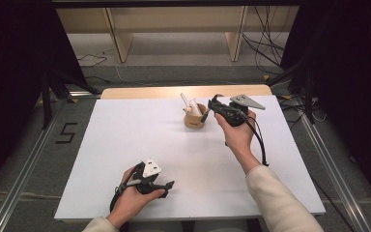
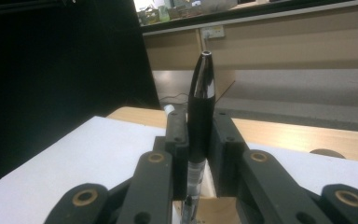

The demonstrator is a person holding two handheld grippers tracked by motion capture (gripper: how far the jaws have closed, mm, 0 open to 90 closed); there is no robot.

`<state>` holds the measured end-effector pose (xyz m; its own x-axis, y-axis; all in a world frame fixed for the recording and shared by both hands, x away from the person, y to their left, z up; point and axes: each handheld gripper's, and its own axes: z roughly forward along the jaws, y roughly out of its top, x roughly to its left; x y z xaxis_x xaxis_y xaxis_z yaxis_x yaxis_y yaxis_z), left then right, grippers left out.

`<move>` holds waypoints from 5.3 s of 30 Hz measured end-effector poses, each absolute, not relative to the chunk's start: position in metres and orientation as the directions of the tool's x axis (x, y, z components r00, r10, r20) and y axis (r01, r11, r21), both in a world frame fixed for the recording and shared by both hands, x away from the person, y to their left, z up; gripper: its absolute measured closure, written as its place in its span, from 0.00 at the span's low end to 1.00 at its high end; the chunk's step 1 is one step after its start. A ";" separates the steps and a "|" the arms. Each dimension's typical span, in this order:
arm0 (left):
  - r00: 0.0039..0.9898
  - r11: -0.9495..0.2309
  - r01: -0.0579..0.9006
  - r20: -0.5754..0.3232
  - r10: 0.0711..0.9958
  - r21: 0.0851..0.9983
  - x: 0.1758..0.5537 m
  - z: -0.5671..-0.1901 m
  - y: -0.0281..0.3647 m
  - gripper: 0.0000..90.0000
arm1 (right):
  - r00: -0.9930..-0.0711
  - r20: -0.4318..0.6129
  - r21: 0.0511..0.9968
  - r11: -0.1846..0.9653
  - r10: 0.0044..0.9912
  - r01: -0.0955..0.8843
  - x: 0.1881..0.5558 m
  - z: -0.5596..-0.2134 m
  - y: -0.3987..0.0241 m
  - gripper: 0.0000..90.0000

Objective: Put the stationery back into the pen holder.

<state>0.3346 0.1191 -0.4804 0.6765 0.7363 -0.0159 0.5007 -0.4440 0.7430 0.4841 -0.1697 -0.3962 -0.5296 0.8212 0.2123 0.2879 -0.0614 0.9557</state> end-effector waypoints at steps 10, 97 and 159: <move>0.677 -0.444 0.504 -0.019 0.736 0.741 0.335 -0.481 0.119 0.33 | -0.524 0.207 0.958 -0.063 0.826 0.280 0.491 -0.392 -0.168 0.88; 0.682 -0.452 0.511 -0.025 0.731 0.731 0.336 -0.483 0.119 0.33 | -0.499 0.079 0.952 0.084 0.863 0.295 0.528 -0.424 -0.136 0.88; 0.634 -0.402 0.539 -0.042 0.772 0.741 0.340 -0.481 0.143 0.32 | -0.574 0.074 0.882 0.215 0.816 0.419 0.435 -0.451 -0.204 0.36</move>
